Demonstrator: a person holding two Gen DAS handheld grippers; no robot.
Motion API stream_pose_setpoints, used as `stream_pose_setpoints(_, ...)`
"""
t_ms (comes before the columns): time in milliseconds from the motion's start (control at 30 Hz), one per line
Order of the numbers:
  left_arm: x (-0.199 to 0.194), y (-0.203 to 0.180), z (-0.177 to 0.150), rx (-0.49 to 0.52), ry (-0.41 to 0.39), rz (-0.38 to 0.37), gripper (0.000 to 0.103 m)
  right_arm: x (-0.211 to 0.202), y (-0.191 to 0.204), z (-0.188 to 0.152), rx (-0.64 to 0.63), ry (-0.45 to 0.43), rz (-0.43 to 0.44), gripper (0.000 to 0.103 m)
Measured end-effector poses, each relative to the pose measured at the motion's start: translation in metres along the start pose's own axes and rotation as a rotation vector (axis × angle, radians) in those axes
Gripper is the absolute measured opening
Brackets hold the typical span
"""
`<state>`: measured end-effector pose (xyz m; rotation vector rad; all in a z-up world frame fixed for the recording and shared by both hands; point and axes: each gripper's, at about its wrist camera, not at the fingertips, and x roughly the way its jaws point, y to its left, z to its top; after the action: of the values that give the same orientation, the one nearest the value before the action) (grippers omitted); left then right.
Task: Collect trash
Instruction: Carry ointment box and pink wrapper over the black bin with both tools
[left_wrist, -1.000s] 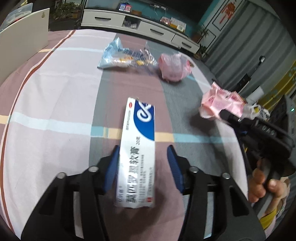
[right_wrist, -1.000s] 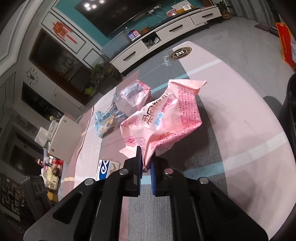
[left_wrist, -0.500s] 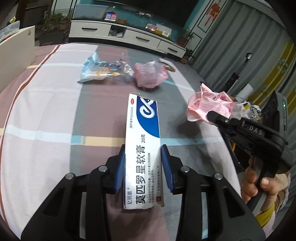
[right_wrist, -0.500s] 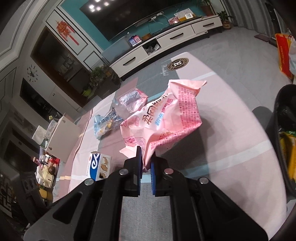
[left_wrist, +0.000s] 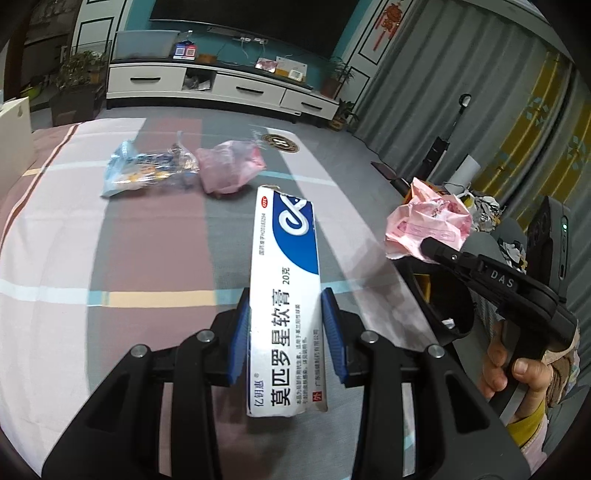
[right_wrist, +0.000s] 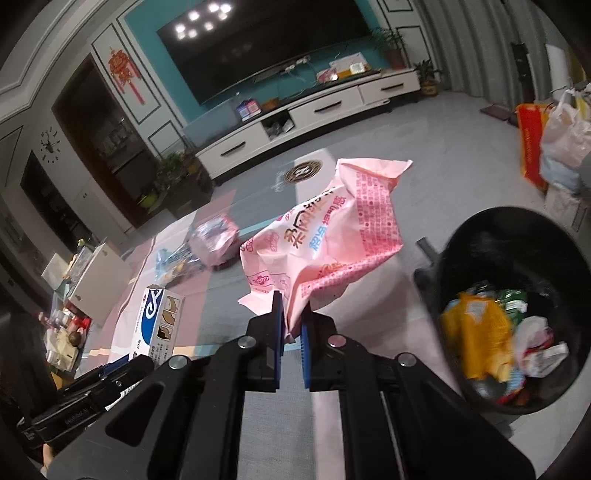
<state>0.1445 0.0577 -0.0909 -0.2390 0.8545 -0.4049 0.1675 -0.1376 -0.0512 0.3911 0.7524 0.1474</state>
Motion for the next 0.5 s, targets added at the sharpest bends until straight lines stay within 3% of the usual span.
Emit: stream_pose_setpoints(500, 0.034, -0.102, 0.016, 0.122, 0.016, -0.069, 0.038, -0.056, -0.067, 0.003, 0.048, -0.101, -0.083, 0.009)
